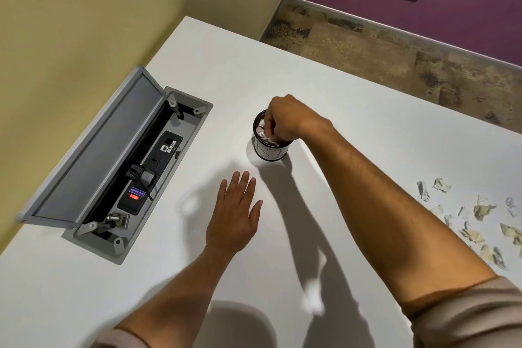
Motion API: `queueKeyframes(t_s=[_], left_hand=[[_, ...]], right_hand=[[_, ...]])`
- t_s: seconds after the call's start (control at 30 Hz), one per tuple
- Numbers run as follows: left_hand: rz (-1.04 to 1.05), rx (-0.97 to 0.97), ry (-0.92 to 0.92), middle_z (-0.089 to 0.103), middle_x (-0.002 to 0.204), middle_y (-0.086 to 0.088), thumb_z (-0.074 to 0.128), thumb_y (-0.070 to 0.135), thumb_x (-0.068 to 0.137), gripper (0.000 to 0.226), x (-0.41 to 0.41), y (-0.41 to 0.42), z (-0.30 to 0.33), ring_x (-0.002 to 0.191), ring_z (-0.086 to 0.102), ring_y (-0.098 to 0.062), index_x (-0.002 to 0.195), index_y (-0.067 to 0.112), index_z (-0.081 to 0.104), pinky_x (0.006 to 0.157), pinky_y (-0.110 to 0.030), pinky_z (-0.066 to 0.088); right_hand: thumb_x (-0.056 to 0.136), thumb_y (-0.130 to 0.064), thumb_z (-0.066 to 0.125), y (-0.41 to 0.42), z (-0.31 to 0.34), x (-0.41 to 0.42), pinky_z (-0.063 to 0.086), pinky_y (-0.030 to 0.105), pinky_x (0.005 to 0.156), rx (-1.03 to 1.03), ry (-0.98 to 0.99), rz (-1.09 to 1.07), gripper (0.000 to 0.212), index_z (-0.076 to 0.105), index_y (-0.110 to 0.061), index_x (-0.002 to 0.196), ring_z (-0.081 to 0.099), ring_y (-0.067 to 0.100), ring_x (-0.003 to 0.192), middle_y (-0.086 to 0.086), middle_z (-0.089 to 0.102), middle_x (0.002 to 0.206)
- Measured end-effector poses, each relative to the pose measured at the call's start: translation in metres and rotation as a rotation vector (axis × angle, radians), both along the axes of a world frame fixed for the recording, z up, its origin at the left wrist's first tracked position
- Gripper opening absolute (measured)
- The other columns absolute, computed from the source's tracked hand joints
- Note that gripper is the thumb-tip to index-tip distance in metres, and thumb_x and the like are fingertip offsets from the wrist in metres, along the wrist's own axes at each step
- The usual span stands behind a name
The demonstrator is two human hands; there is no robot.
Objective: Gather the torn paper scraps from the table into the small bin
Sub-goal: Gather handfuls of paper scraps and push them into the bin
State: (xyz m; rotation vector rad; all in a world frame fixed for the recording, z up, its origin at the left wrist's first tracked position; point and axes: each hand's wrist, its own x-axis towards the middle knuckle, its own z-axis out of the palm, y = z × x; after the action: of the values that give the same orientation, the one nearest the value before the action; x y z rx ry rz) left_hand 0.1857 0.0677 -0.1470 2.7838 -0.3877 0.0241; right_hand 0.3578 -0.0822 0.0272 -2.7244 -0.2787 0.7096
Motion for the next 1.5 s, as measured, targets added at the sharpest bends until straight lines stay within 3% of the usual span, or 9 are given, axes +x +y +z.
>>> queueKeyframes(t_s=[0.13,0.27,0.5,0.63,0.77,0.87,0.97,1.33,1.5], left_hand=[[0.004,0.002,-0.004,0.031,0.158,-0.008,0.034,0.039,0.103,0.055,0.0,0.0,0.001,0.149,0.02,-0.024,0.149,0.01,0.038,0.12,-0.049,0.021],[0.004,-0.001,-0.004,0.032,0.157,-0.008,0.035,0.039,0.102,0.055,0.0,0.0,0.001,0.149,0.02,-0.024,0.149,0.01,0.038,0.12,-0.049,0.021],[0.002,0.011,-0.002,0.032,0.158,-0.008,0.034,0.039,0.103,0.054,0.0,0.0,0.0,0.149,0.02,-0.025,0.148,0.009,0.038,0.12,-0.05,0.021],[0.002,0.007,0.001,0.032,0.157,-0.008,0.032,0.039,0.103,0.055,-0.001,0.0,0.0,0.149,0.02,-0.025,0.149,0.009,0.038,0.12,-0.05,0.021],[0.0,0.001,-0.007,0.032,0.157,-0.009,0.035,0.038,0.103,0.054,-0.001,0.0,0.0,0.149,0.02,-0.025,0.148,0.009,0.038,0.12,-0.05,0.021],[0.005,-0.001,-0.012,0.032,0.157,-0.008,0.037,0.038,0.102,0.054,-0.001,0.0,0.0,0.149,0.02,-0.025,0.148,0.009,0.038,0.12,-0.05,0.022],[0.005,0.007,-0.006,0.03,0.158,-0.007,0.036,0.039,0.103,0.055,-0.001,0.0,0.001,0.15,0.018,-0.024,0.149,0.011,0.036,0.121,-0.049,0.02],[0.002,0.018,0.019,0.031,0.158,-0.008,0.034,0.039,0.103,0.054,0.0,0.0,0.002,0.15,0.019,-0.024,0.148,0.01,0.038,0.121,-0.049,0.02],[-0.026,0.052,0.018,0.033,0.156,-0.012,0.031,0.038,0.103,0.054,0.0,-0.001,0.003,0.149,0.022,-0.029,0.147,0.007,0.04,0.12,-0.05,0.02]], right_hand=[[0.085,-0.003,0.055,0.006,-0.024,0.0,0.051,0.036,0.074,-0.039,-0.004,-0.022,0.024,0.067,-0.007,0.105,0.058,0.031,0.089,0.017,0.057,0.115],[0.088,-0.007,0.057,0.013,-0.034,0.0,0.045,0.035,0.072,-0.075,-0.018,-0.007,0.028,0.062,-0.007,0.115,0.053,0.031,0.089,0.016,0.054,0.119],[0.075,0.002,0.066,0.001,-0.008,0.009,0.05,0.03,0.066,-0.003,-0.019,-0.013,0.026,0.073,-0.013,0.095,0.062,0.027,0.085,0.012,0.062,0.105],[0.076,0.005,0.064,-0.007,0.012,0.014,0.05,0.022,0.059,0.102,0.012,-0.04,0.03,0.076,-0.022,0.078,0.062,0.01,0.08,0.002,0.066,0.09],[0.074,0.004,0.066,-0.002,0.009,0.011,0.05,0.021,0.059,0.128,0.111,-0.03,0.029,0.077,-0.022,0.079,0.065,0.008,0.078,-0.008,0.069,0.076],[0.078,0.001,0.061,0.005,-0.006,0.007,0.053,0.031,0.055,0.099,0.093,-0.023,0.018,0.075,-0.011,0.082,0.068,0.025,0.087,0.002,0.072,0.086],[0.08,0.0,0.049,0.009,-0.021,0.004,0.057,0.045,0.078,0.079,0.076,-0.03,0.026,0.069,0.004,0.096,0.065,0.038,0.099,0.018,0.07,0.104],[0.083,0.001,0.049,0.008,-0.019,0.001,0.052,0.033,0.065,0.055,0.042,-0.02,0.026,0.072,-0.006,0.094,0.064,0.032,0.086,0.014,0.065,0.105],[0.078,0.007,0.054,-0.008,-0.005,-0.016,0.06,0.039,0.076,0.245,-0.104,-0.219,0.021,0.072,-0.003,0.079,0.069,0.026,0.081,0.007,0.066,0.088]])
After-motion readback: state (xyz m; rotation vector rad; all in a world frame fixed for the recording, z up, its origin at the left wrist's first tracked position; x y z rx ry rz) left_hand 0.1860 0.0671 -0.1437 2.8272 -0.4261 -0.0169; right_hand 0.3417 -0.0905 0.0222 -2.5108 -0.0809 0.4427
